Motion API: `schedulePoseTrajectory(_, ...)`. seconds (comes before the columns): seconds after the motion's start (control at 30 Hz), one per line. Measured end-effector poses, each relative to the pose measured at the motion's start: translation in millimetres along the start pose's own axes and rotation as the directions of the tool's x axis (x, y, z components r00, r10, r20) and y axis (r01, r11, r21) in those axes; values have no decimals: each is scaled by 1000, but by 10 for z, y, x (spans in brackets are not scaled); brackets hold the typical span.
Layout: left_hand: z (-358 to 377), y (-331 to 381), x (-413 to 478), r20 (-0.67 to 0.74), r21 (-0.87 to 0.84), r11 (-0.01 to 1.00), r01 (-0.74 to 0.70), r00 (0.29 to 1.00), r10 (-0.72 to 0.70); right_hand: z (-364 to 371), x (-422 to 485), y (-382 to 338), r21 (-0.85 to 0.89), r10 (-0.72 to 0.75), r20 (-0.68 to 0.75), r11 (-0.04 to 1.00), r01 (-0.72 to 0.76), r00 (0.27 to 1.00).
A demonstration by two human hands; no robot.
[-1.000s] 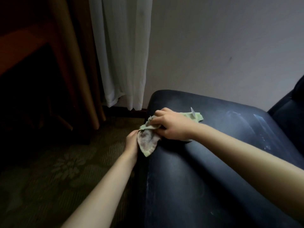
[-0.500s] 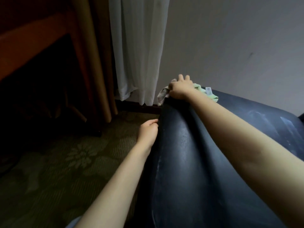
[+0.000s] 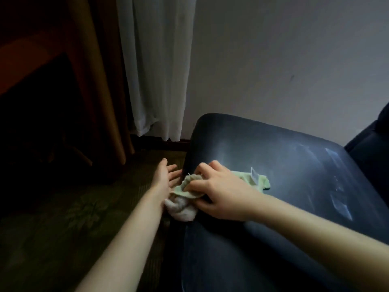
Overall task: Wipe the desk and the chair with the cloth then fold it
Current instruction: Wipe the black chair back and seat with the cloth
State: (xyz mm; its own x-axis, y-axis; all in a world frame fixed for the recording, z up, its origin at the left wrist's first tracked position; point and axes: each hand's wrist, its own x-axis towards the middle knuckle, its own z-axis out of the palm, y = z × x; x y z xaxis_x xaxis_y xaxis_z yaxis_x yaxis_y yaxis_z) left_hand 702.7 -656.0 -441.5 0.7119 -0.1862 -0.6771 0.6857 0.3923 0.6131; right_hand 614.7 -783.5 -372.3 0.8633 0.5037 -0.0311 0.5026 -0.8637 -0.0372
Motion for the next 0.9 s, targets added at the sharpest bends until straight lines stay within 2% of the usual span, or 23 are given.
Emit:
schedulePoseTrajectory(0.1, -34, -13, -14, 35, -3, 1000, -2, 999, 2, -12, 280, 292, -38, 54, -1, 998, -54, 999)
schedulePoseTrajectory(0.2, -42, -53, -36, 47, 43, 999, -31, 998, 29, -9, 672, 770, -132, 257, -60, 956, -263, 965)
schedulePoseTrajectory(0.3, 0, -89, -59, 40, 85, 994, -68, 997, 64, -61, 943, 1198, -94, 520, -117, 842, -531, 846)
schedulePoseTrajectory(0.37, 48, -108, -73, 19, 105, 989, -108, 994, 107, -44, 1024, 1293, -38, 620, -134, 776, -630, 773)
schedulePoseTrajectory(0.4, 70, -112, -84, 8, 126, 983, -131, 991, 131, -24, 1039, 1268, -43, 633, -132, 765, -643, 762)
schedulePoseTrajectory(0.5, 117, -115, -107, 3, 151, 970, -190, 982, 191, 0, 924, 1006, -84, 551, -111, 824, -560, 827)
schedulePoseTrajectory(0.67, 104, -78, -76, 15, 49, 986, -162, 987, 161, -28, 285, 321, -52, 254, -24, 966, -255, 967)
schedulePoseTrajectory(0.77, 87, -52, -21, 23, 85, 990, -115, 993, 114, 16, -60, -77, 4, 104, -61, 995, -104, 993)
schedulePoseTrajectory(0.9, 24, -30, -21, 68, 227, 969, -97, 994, 84, 53, -146, -215, 30, 43, -69, 999, -41, 997)
